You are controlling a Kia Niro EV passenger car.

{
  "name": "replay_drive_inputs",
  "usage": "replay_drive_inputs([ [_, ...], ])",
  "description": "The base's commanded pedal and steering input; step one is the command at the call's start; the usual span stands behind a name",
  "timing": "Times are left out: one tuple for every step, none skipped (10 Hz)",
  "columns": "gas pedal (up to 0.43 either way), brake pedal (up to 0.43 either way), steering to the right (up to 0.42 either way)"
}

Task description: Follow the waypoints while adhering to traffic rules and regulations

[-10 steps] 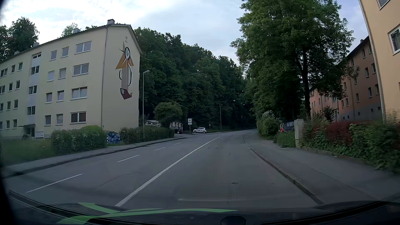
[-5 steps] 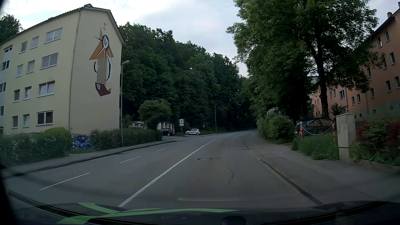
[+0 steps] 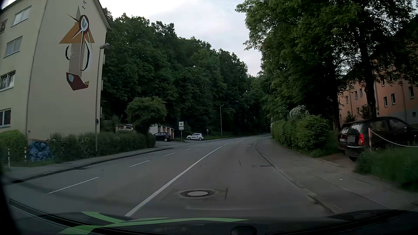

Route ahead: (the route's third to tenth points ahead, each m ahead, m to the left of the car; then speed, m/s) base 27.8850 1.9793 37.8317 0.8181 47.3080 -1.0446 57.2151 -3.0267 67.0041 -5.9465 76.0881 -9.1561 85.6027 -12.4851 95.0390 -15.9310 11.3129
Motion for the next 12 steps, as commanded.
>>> replay_drive_inputs([
  [0.177, 0.0, 0.01],
  [0.177, 0.0, 0.01],
  [0.177, 0.0, 0.01],
  [0.177, 0.0, 0.01],
  [0.177, 0.0, 0.009],
  [0.177, 0.0, 0.009],
  [0.177, 0.0, 0.008],
  [0.177, 0.0, 0.008],
  [0.177, 0.0, 0.011],
  [0.177, 0.0, 0.013],
  [0.177, 0.0, 0.017],
  [0.177, 0.0, 0.019],
])
